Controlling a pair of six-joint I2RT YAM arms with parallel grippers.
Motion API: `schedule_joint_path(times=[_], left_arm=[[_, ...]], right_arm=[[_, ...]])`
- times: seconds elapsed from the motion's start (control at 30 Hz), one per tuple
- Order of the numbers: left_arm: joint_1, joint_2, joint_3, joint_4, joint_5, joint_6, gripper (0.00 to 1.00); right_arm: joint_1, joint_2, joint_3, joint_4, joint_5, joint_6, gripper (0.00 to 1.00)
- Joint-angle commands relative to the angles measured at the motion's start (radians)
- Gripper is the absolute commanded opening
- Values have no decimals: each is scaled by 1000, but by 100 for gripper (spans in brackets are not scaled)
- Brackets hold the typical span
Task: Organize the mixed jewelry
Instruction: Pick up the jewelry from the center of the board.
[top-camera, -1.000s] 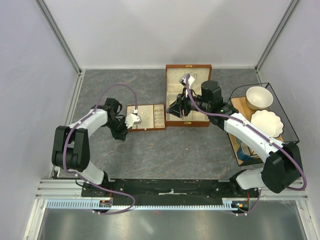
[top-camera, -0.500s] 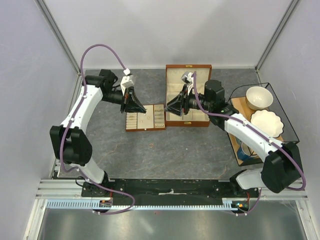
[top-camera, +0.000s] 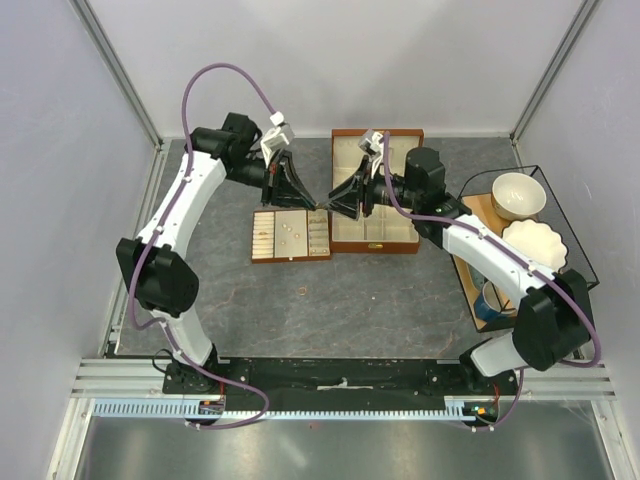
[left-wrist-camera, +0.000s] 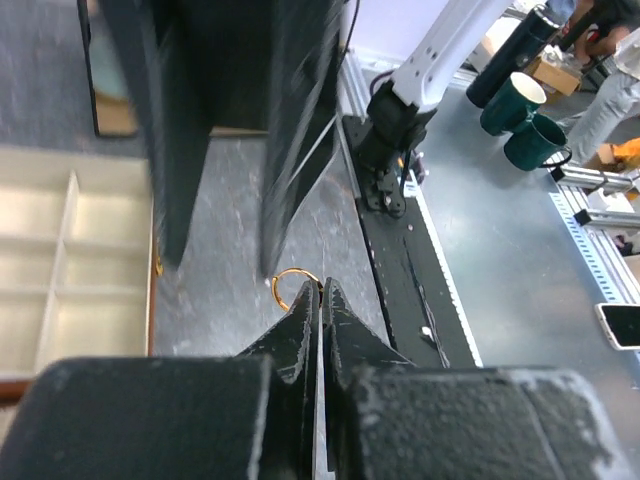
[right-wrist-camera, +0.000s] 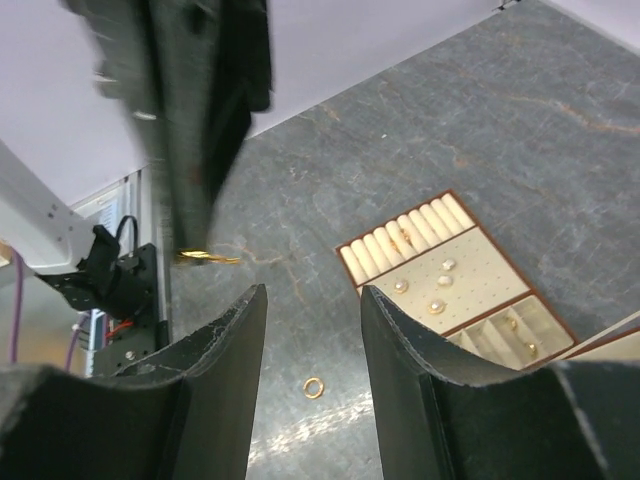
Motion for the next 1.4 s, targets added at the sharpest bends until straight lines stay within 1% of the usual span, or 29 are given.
schedule_joint_path(times=[0.0, 0.07, 0.1, 0.17, 0.2, 0.23, 0.27, 0.3, 0.33, 0.37, 0.4, 0.43, 0.47, 0.53, 0.57, 0.6, 0.63, 0.67, 0.7, 0.73, 0.77, 0.8, 0.83, 0.87, 0.97, 1.1, 1.2, 1.23, 1.37], left_arm=[[-37, -34, 170, -183, 387, -132, 2], [-45, -33, 212, -174, 386, -158, 1], [-45, -39, 215, -122, 384, -219, 2], [-46, -48, 180, -56, 384, -290, 2], [-45, -58, 158, -4, 384, -380, 2], [-48, -84, 105, 93, 387, -421, 2], [-49, -98, 79, 152, 386, -469, 2], [-51, -112, 56, 189, 385, -532, 1], [-55, -137, 20, 299, 384, -573, 1], [-54, -147, 0, 367, 384, -634, 2], [-54, -154, -15, 414, 382, -744, 3], [-57, -163, -27, 457, 375, -787, 3], [-57, -167, -31, 514, 369, -826, 3], [-60, -178, -52, 574, 346, -912, 2], [-61, -193, -69, 672, 340, -949, 2], [-64, -201, -119, 733, 341, -1054, 2], [-69, -210, -151, 793, 347, -1106, 2], [-71, -238, -187, 975, 350, -1229, 1], [-72, -252, -277, 1095, 361, -1323, 2], [-81, -269, -323, 1231, 375, -1415, 2], [-86, -281, -363, 1339, 382, -1571, 2], [-89, -304, -433, 1559, 384, -1645, 2], [-98, -315, -464, 1664, 385, -1725, 2], [-101, -321, -489, 1735, 389, -1817, 2], [-107, -348, -520, 1749, 387, -1793, 1], [-114, -375, -537, 1753, 389, -1770, 1], [-118, -372, -525, 1759, 390, -1770, 2], [-121, -367, -520, 1762, 389, -1772, 2], [-127, -355, -532, 1815, 389, -1789, 2]], right_arm=[[-2, 44, 110, -70, -24, -126, 51], [-2, 33, 124, -95, -24, -178, 51], [-2, 27, 136, -122, -33, -208, 51], [1, 24, 195, -265, -51, -298, 51], [2, 18, 208, -305, -51, -380, 51], [4, 12, 218, -372, -50, -421, 51], [10, 7, 234, -412, -44, -467, 51], [16, -4, 244, -452, -31, -570, 50], [22, -11, 251, -533, -19, -622, 51], [44, -17, 270, -576, -1, -684, 51], [56, -22, 281, -621, 25, -741, 52], [73, -21, 294, -736, 76, -883, 52], [103, -18, 331, -792, 100, -941, 53], [131, -1, 386, -919, 148, -1062, 52], [133, 2, 397, -938, 157, -1074, 52], [136, 4, 406, -951, 167, -1082, 51], [136, 2, 428, -977, 182, -1094, 50], [136, 4, 440, -992, 191, -1128, 49], [136, 1, 454, -1003, 200, -1142, 48], [136, -1, 489, -1035, 211, -1162, 48], [136, -1, 507, -1050, 229, -1194, 47], [136, -1, 524, -1064, 237, -1211, 46], [134, 1, 550, -1084, 243, -1229, 45], [134, 5, 566, -1093, 242, -1239, 45], [130, 32, 613, -1107, 205, -1225, 42], [125, 47, 617, -1103, 96, -1197, 42], [125, 52, 630, -1107, 78, -1194, 41], [125, 53, 644, -1124, 70, -1211, 38], [125, 58, 684, -1179, 29, -1242, 36]])
